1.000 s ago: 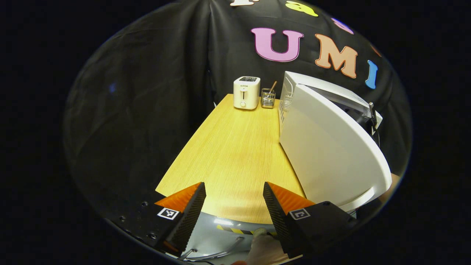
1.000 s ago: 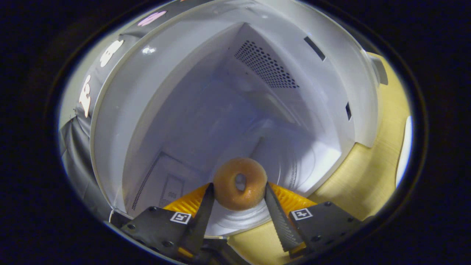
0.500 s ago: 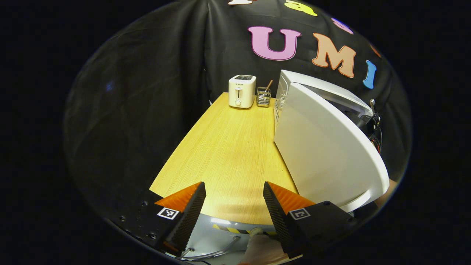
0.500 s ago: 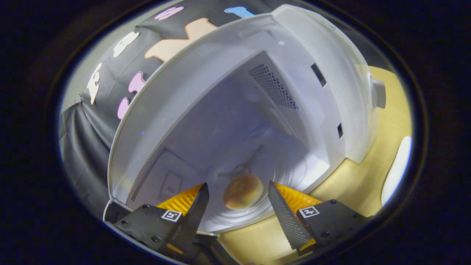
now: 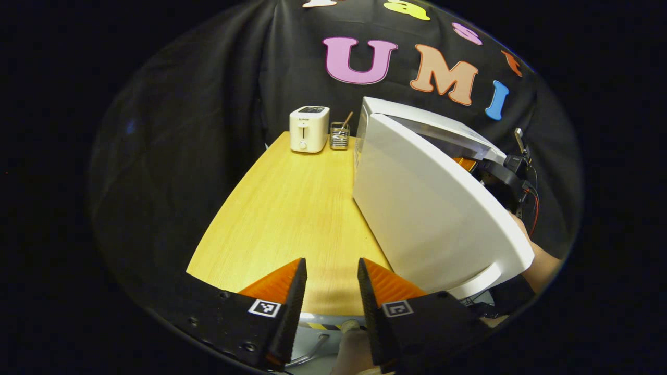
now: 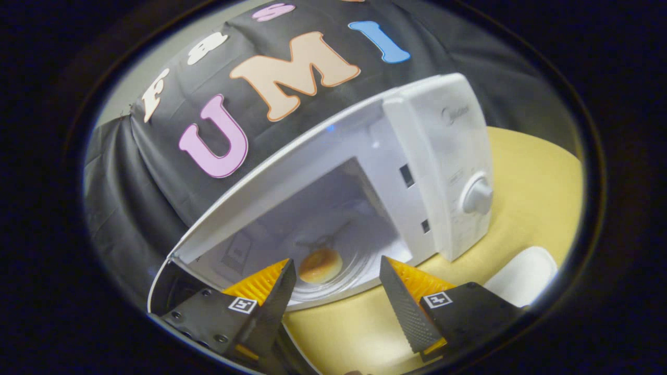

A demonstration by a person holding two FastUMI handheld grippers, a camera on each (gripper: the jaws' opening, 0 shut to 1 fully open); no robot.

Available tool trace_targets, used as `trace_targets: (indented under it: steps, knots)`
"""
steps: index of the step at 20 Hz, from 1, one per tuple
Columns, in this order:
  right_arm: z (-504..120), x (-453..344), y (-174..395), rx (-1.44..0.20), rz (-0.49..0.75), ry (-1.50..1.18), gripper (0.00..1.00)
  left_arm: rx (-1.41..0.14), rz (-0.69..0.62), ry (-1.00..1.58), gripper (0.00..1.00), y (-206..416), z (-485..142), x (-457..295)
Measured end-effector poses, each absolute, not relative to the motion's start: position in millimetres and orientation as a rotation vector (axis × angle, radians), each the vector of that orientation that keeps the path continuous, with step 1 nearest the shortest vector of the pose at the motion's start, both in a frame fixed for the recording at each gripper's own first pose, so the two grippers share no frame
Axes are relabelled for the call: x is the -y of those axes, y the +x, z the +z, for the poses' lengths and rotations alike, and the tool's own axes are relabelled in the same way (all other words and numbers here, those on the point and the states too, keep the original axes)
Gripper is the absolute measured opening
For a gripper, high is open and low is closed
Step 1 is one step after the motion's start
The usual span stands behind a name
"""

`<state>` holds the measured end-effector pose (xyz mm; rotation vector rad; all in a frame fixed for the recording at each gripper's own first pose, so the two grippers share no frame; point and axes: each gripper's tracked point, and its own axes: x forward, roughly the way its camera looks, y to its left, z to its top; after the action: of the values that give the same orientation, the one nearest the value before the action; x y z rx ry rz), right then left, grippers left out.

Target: Open the microwave oven with the left hand, put the food in, and close the microwave oven.

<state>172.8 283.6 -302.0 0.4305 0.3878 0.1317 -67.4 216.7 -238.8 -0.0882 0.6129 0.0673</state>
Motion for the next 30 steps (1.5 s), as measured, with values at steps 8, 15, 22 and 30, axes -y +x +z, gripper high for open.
trace_targets:
  steps: [8,15,22,30]
  knots:
    - [-257,-209,116,-0.32,0.071,0.247,0.99,-0.609,-0.097,-0.086,0.04,-57,-239,-170]
    - [-230,-159,65,-0.318,0.05,0.225,0.99,-0.585,-0.154,-0.075,0.01,-47,-231,-142]
    - [-232,-113,33,-0.359,0.031,0.155,0.99,-0.592,-0.159,-0.051,0.01,-42,-233,-114]
    - [-234,-78,31,-0.394,0.072,0.107,1.0,-0.593,-0.082,-0.034,0.01,-32,-230,-99]
